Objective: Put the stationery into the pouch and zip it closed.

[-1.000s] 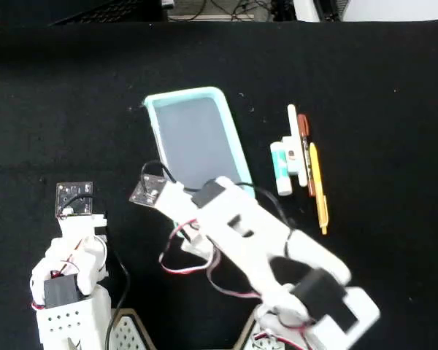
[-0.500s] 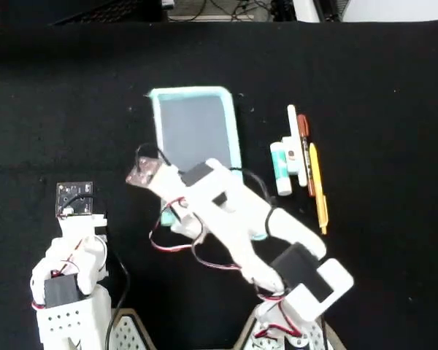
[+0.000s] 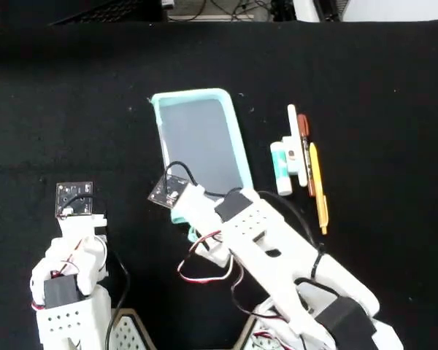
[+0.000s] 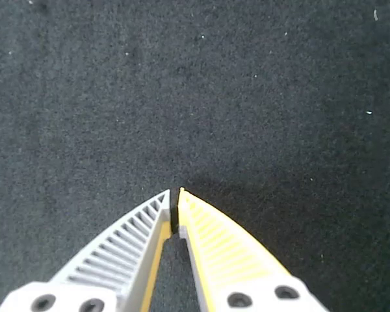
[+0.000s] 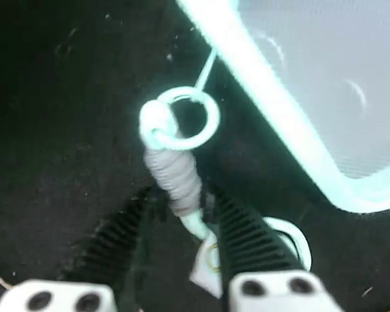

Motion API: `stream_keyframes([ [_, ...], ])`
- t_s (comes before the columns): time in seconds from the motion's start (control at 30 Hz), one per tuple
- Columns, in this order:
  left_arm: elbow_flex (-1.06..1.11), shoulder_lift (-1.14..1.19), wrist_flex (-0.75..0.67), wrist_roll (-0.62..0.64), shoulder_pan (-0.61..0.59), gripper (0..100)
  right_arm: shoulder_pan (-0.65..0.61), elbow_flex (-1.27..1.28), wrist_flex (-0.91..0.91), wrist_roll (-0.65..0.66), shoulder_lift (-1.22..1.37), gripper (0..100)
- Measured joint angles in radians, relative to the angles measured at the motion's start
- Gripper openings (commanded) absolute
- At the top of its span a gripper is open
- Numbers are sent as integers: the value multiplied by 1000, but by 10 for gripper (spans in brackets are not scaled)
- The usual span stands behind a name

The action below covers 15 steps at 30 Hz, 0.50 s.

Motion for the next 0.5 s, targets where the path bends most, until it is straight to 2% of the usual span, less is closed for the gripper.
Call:
stream_keyframes([
  [0.13, 0, 0, 0, 0, 0, 47, -9, 0, -15, -2, 8, 237],
  [0.4, 0, 0, 0, 0, 0, 47, -147, -5, -92, -2, 138, 229],
  [0.5, 0, 0, 0, 0, 0, 47, -147, -58, -107, -6, 215, 229],
])
